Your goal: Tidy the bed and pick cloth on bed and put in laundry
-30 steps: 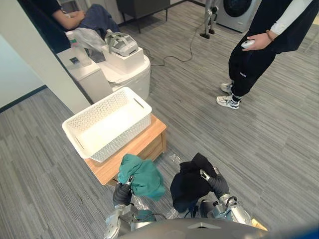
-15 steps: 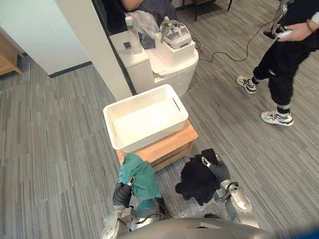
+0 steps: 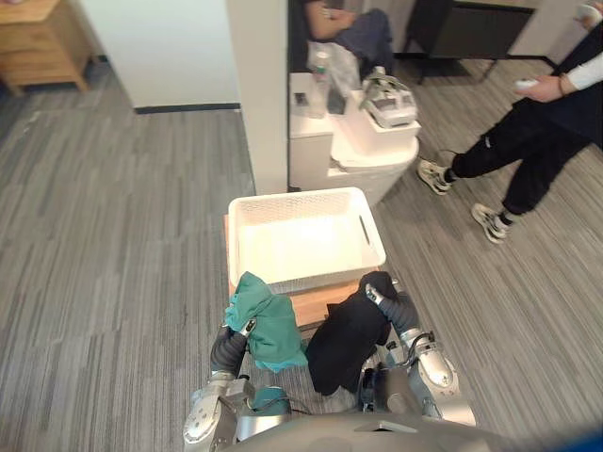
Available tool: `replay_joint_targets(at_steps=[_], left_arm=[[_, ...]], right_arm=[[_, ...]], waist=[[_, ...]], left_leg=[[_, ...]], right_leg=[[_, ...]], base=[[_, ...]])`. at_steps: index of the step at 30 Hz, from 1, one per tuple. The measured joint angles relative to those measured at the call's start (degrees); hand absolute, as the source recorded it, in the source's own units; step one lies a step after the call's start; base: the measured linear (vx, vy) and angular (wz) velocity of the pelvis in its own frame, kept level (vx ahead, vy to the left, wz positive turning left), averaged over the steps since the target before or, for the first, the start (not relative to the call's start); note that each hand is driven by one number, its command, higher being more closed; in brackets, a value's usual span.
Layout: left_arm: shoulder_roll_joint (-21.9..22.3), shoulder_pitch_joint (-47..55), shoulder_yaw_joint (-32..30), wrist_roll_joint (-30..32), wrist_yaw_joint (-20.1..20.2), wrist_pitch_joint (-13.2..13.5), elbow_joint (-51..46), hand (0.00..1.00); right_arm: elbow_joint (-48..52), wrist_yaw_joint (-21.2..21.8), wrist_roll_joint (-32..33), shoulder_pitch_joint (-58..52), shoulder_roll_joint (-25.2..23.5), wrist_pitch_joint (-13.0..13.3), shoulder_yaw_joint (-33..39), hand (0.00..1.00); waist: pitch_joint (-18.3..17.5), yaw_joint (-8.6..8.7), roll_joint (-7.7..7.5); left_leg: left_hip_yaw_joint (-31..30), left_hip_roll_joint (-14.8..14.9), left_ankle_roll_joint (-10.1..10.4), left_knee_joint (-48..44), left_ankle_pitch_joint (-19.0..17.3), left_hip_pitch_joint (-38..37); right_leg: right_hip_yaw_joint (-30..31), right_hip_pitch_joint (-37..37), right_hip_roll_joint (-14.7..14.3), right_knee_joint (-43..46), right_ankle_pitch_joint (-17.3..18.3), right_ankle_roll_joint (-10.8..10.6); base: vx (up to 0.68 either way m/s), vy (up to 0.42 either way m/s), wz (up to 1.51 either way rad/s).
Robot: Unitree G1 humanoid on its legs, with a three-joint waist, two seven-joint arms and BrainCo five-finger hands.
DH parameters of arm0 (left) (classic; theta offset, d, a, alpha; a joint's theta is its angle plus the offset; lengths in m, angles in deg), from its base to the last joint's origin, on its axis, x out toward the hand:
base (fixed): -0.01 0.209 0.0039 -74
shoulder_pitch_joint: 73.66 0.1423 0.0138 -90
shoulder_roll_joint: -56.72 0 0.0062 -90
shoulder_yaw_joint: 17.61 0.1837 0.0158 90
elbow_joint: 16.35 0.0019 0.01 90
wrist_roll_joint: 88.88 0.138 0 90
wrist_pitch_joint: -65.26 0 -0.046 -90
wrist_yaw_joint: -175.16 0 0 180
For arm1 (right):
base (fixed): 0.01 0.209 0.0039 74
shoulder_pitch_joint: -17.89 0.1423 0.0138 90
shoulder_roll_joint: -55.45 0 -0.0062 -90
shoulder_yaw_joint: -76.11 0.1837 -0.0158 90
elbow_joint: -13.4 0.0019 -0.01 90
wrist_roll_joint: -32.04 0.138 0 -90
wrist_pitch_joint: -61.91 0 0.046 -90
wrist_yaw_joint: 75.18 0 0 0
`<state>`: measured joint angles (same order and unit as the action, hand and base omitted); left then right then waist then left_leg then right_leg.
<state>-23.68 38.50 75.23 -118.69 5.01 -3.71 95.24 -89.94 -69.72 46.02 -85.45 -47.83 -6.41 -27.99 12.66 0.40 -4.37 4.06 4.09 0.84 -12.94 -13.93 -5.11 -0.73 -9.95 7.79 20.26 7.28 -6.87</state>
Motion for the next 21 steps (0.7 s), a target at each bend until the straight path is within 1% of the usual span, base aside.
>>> replay_joint_targets(at_steps=[1,2,3,4,5,6,8,11,13,14,15,16,17,18,19,21], left_arm=[[-1.27,0.6,-0.01,0.06,0.46,-0.09,0.54,1.0],[-0.22,0.03,0.01,0.0,0.38,-0.48,1.71,1.0],[0.15,0.35,0.25,0.02,0.43,-0.47,1.65,1.0],[1.1,0.97,0.72,0.01,1.06,-0.43,1.44,1.0],[2.05,1.46,0.76,-0.03,1.14,-0.38,1.37,1.0],[2.14,1.41,0.82,-0.04,1.22,-0.39,1.36,1.0],[2.2,1.42,0.82,-0.35,1.66,-0.39,0.78,1.0],[2.11,1.47,0.45,-0.44,2.48,-0.43,0.22,1.0],[2.03,1.47,0.45,-0.44,2.83,-0.66,-0.04,1.0],[1.92,1.37,0.48,-0.43,2.93,-0.98,-0.08,1.0],[1.56,1.39,0.48,-0.42,3.04,-1.64,-0.07,1.0],[1.36,1.47,0.48,-0.41,3.12,-1.93,-0.04,1.0],[1.25,1.56,0.48,-0.39,3.45,-2.24,-0.01,1.0],[1.12,1.63,0.49,-0.38,3.7,-2.24,0.01,1.0],[1.09,1.81,0.48,-0.38,3.82,-2.24,0.1,1.0],[0.76,2.11,0.44,-0.4,4.87,-2.22,1.44,1.0]], right_arm=[[1.11,-0.53,0.47,-1.28,0.09,0.29,0.33,1.0],[0.86,-0.74,0.46,-1.46,0.62,0.28,1.28,1.0],[1.17,-0.83,0.45,-1.51,0.94,0.28,1.99,1.0],[3.03,-0.94,0.47,-1.66,1.12,0.29,3.49,1.0],[5.28,-1.11,0.44,-1.89,1.91,0.29,4.8,1.0],[6.28,-1.15,0.35,-2.01,2.06,0.28,5.1,1.0],[10.39,-2.23,-0.17,-2.39,2.48,0.13,7.12,1.0],[18.46,-3.45,-1.91,-1.09,3.44,-0.22,10.21,1.0],[21.97,-3.4,-1.94,1.26,4.78,-1.1,11.95,1.0],[23.91,-3.32,-2.02,3.51,6.4,-1.91,13.22,1.0],[25.3,-3.19,-2.41,6.12,7.83,-2.83,14.21,1.0],[25.9,-3.08,-2.49,7.46,8.53,-3.41,14.64,1.0],[26.74,-2.57,-2.52,10.4,10.2,-4.6,15.32,1.0],[27.52,-1.98,-2.36,13.56,12.1,-5.99,15.93,1.0],[27.71,-1.68,-2.3,15.38,13.08,-6.7,16.01,1.0],[27.74,-0.68,-1.7,22.87,16.11,-9.77,15.8,1.0]], waist=[[-1.2,0.01,-2.05],[-1.49,-0.57,0.0],[-1.95,-0.71,1.24],[-2.44,-0.33,3.0],[-2.31,0.32,3.85],[-2.54,0.5,4.29],[-2.69,0.3,3.8],[-3.32,0.03,2.84],[-3.66,-0.04,2.32],[-3.8,-0.16,2.14],[-4.13,-0.36,1.65],[-4.25,-0.6,1.43],[-4.44,-1.07,1.18],[-4.85,-1.25,1.07],[-5.09,-1.33,1.08],[-6.26,-1.46,1.27]], left_leg=[[-0.79,-1.5,1.28,-0.02,-0.58,-0.25],[-0.74,-0.26,2.19,-0.08,-0.7,-1.0],[-0.16,0.75,2.79,0.02,-0.36,-0.91],[1.12,1.89,3.78,1.42,0.41,-1.74],[2.03,2.11,4.2,3.74,1.39,-3.35],[2.51,2.13,4.4,4.45,2.11,-3.97],[4.07,2.22,4.58,4.96,3.82,-4.92],[5.0,2.55,4.5,6.2,3.83,-4.94],[5.16,2.5,4.18,7.54,3.64,-4.95],[5.39,2.5,3.71,8.42,3.35,-4.96],[5.77,2.27,3.64,9.07,3.37,-4.9],[6.0,2.12,3.55,9.04,3.43,-4.84],[6.17,1.89,3.37,9.05,3.34,-4.87],[6.22,1.61,3.15,9.11,3.22,-4.87],[6.24,1.49,3.08,9.21,3.26,-4.87],[6.22,1.07,2.74,10.47,4.17,-4.82]], right_leg=[[0.88,0.33,0.82,-2.99,-3.94,0.89],[0.23,1.01,-0.22,-2.81,-4.08,1.25],[-0.08,1.02,-0.77,-2.89,-4.22,1.44],[-0.55,1.8,-1.49,-3.58,-4.07,1.68],[-1.61,3.07,-1.91,-4.31,-3.64,2.37],[-1.76,3.58,-1.92,-4.33,-3.39,2.78],[-1.8,4.87,-1.84,-4.89,-3.31,2.91],[-1.85,6.3,-1.95,-8.51,-3.46,2.68],[-1.86,6.79,-2.05,-10.61,-4.3,2.26],[-1.86,7.35,-2.18,-12.38,-5.16,2.06],[-1.76,7.6,-2.12,-13.85,-6.23,1.8],[-1.68,7.81,-2.11,-14.57,-6.76,1.86],[-1.62,8.72,-1.96,-16.12,-7.63,1.58],[-1.62,9.23,-1.71,-17.19,-8.04,1.45],[-1.62,9.43,-1.62,-17.7,-8.4,1.42],[-1.6,9.68,-1.31,-19.49,-9.55,1.49]], base=[[0.36,-0.269,0.76],[0.35,-0.217,0.34],[0.31,-0.157,0.05],[0.31,-0.124,0.13],[0.24,-0.1,0.17],[0.15,-0.06,0.13],[0.09,-0.068,0.09],[0.01,-0.017,0.08],[-0.06,0.035,0.11],[-0.08,0.055,0.04],[-0.09,0.051,0.0],[-0.11,0.031,-0.05],[-0.11,0.017,-0.04],[-0.1,0.018,-0.01],[-0.08,0.024,-0.01],[-0.05,0.017,0.02]])
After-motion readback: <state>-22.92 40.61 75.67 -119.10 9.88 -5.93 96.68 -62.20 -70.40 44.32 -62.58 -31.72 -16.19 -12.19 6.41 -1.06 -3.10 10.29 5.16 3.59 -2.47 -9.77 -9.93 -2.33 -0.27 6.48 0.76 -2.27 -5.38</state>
